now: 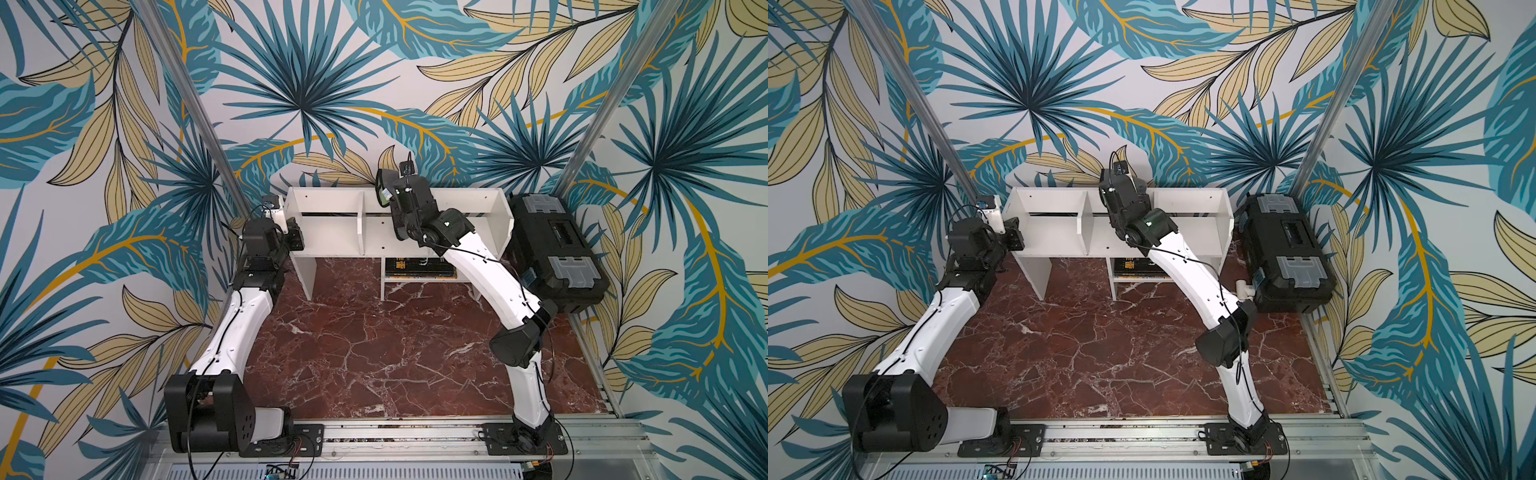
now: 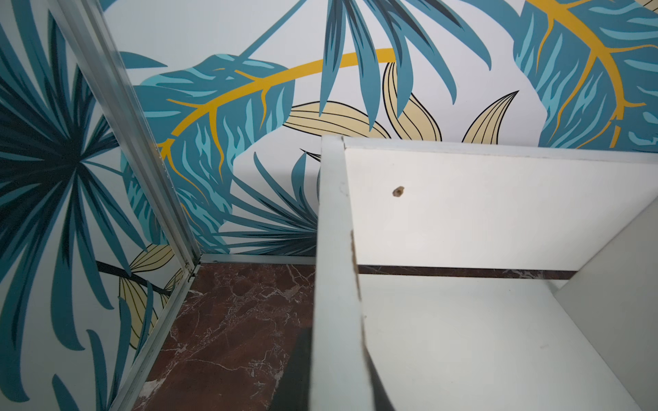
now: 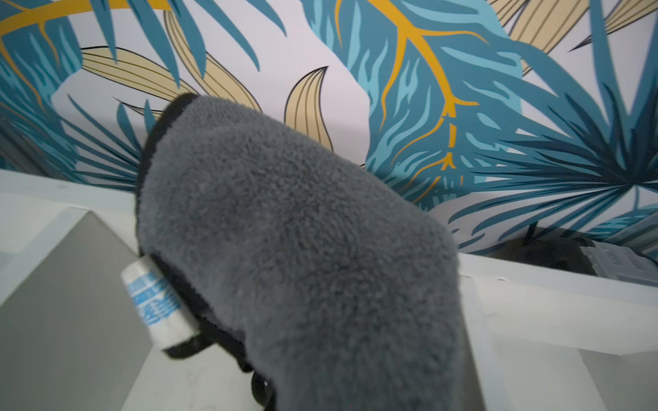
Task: Wipe the bookshelf clean with a cloth
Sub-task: Wipe the dust from the shelf.
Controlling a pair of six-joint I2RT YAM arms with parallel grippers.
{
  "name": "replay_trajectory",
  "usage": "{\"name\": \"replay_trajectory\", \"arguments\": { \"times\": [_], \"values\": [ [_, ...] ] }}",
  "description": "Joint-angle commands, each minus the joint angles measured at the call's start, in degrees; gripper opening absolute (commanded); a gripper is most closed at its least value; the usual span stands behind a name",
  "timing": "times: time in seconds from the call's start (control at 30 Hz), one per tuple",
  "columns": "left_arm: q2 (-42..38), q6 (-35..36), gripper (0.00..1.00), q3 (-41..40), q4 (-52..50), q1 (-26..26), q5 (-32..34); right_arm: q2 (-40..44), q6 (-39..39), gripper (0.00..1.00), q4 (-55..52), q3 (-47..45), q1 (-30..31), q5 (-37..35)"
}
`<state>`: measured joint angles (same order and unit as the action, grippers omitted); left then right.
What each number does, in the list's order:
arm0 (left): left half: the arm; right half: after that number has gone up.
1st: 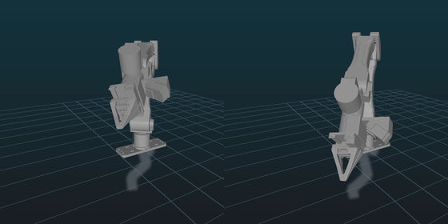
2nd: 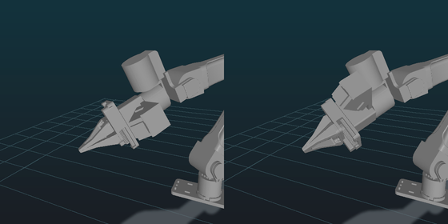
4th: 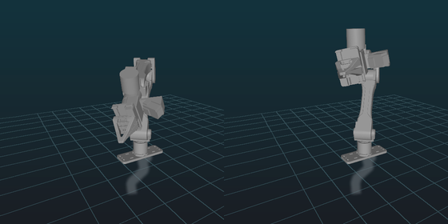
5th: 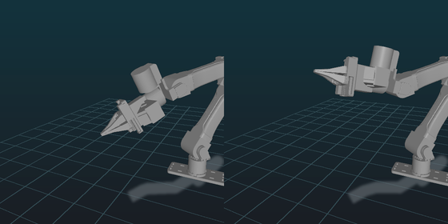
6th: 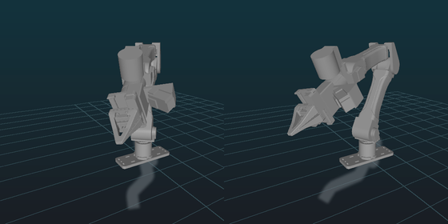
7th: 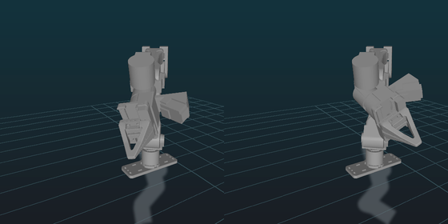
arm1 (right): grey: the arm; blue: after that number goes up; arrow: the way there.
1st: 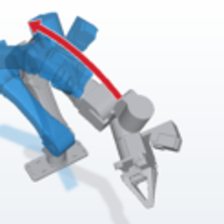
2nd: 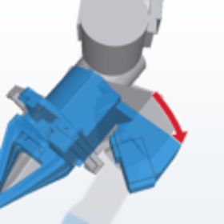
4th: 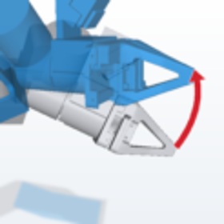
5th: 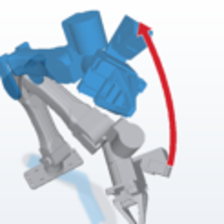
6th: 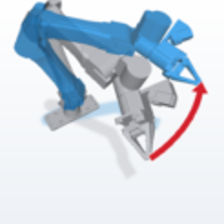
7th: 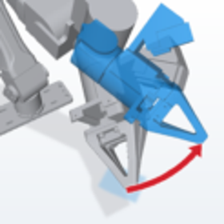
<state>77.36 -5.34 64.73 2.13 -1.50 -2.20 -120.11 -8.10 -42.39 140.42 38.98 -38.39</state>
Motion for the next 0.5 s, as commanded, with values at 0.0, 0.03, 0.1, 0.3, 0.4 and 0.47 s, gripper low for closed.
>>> {"name": "replay_trajectory", "arguments": {
  "times": [0.0,0.03,0.1,0.3,0.4,0.47],
  "values": [
    [0.24,-8.01,0.00,-2.15,-5.48,-0.25,-3.51,2.66,0.91,0.00,-0.68,1.07,0.18,-4.47],
    [0.13,-7.99,0.00,-2.12,-5.55,-0.25,-3.47,2.09,0.60,0.00,-0.94,1.55,0.16,-3.64],
    [0.05,-8.02,0.00,-2.22,-5.47,-0.21,-3.66,1.23,0.12,0.00,-0.40,1.95,0.22,1.00],
    [0.15,-8.10,0.00,-2.27,-5.32,-0.20,-3.74,-2.21,-0.34,0.00,0.59,5.95,1.45,13.21],
    [0.33,-8.37,0.00,-2.33,-5.21,-0.26,-4.02,-2.25,-2.33,0.00,-0.21,5.55,1.71,16.04],
    [0.43,-8.37,0.00,-2.32,-5.12,-0.26,-4.13,-1.42,-4.24,0.00,-0.60,3.43,2.02,18.67]
  ]
}}
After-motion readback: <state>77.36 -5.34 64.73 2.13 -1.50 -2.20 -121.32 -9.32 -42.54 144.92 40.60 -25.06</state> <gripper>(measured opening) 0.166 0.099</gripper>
